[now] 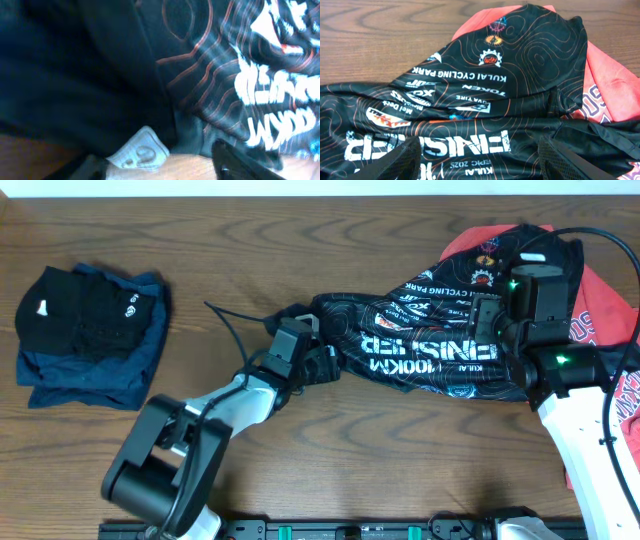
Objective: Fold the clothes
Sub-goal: 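Drag the black jersey leftward onto the table center with the right gripper, then grasp the jersey's left edge with the left gripper and pull it left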
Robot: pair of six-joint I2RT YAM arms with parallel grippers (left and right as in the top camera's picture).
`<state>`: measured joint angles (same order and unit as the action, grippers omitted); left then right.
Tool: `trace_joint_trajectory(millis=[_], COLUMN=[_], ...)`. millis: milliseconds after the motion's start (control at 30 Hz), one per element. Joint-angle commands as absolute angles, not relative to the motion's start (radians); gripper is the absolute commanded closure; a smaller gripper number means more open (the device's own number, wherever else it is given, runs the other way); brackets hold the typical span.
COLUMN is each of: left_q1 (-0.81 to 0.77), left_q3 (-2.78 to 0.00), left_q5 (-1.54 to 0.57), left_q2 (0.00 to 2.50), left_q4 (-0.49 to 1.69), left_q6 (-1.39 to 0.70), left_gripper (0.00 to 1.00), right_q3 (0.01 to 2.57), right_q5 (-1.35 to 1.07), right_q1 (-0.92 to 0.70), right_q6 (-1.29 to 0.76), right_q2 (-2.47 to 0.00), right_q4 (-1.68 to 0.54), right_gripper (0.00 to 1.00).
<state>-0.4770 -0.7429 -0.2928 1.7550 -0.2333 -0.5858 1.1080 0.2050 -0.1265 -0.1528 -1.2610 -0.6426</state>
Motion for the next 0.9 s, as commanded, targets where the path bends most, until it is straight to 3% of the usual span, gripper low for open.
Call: trace_joint_trajectory(millis=[0,33,67,233,433,667,867], left_q1=[-0.476,-0.476,-0.473,-0.444,-0.325,-0.049,0.082], left_q3=[-0.751,-0.751,-0.751,-0.751,-0.752,-0.818,-0.88], left_q5=[-0.205,-0.184,-0.178,-0.167,0.031,0.063,0.022], left_q2=[1.788,1.787,1.782,1.71,1.491,1.398,1.456], left_q4=[-0.244,-0.246,-0.245,-0.192,-0.11,-0.177,-0.212], left_q6=[-0.603,-0.601,-0.595,-0.483,-0.292,-0.285,-0.28], left_gripper=[0.69,0.88,0.94,0.94,0.94,0.94,0.94], right_q3=[1.113,1.113,1.113,1.113,1.113,1.113,1.113], right_q5=[0.202,0.202,0.202,0.207,0.213,0.213,0.213], right_q1=[-0.118,-0.118,-0.118,-0.117,-0.101,-0.096,-0.096], right_q6=[-0.168,-0.168,-0.168,-0.168,-0.168,-0.168,-0.168], right_q2=[-1.25,-1.25,-1.25,-1.25,-1.25,-1.25,-1.25], right_q4=[-0.649,-0.651,-0.653,-0.666,-0.678,-0.691,-0.694], right_gripper=[0.27,0.27,0.27,0.28,0.27,0.28,0.28])
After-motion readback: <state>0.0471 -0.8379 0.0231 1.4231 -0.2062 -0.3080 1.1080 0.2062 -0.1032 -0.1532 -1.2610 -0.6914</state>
